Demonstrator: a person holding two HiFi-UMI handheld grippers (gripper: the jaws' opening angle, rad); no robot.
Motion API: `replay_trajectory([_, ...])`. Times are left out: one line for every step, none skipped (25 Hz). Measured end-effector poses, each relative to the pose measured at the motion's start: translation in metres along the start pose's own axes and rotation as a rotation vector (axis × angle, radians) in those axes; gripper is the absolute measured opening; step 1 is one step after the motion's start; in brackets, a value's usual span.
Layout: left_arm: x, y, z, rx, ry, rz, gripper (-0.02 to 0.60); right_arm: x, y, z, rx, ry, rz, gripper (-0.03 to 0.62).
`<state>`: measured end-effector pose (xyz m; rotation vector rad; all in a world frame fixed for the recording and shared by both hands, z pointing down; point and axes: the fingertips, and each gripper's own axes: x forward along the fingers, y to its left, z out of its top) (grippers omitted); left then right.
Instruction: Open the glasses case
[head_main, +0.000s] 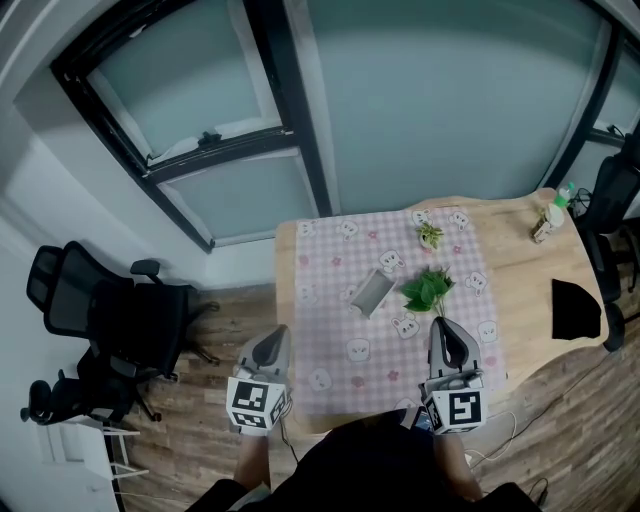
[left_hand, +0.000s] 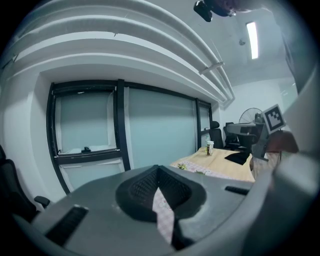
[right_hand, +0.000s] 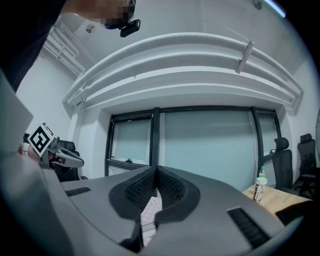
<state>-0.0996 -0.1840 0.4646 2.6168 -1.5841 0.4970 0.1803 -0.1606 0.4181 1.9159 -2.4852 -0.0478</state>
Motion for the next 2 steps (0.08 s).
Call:
replay_trajectory([0.0011, -0.0003, -0.0005, 0.001, 0.002, -0.002, 0.0, 0.0004, -0.0008, -0.0001, -0.001, -0.001, -0.002, 0.017])
replay_trajectory([0.0022, -0.0005, -0.0009, 0.003, 0.005, -0.004, 0.0, 0.0008, -0.0016, -0.0002, -0.002, -0.003, -0.004, 0.017])
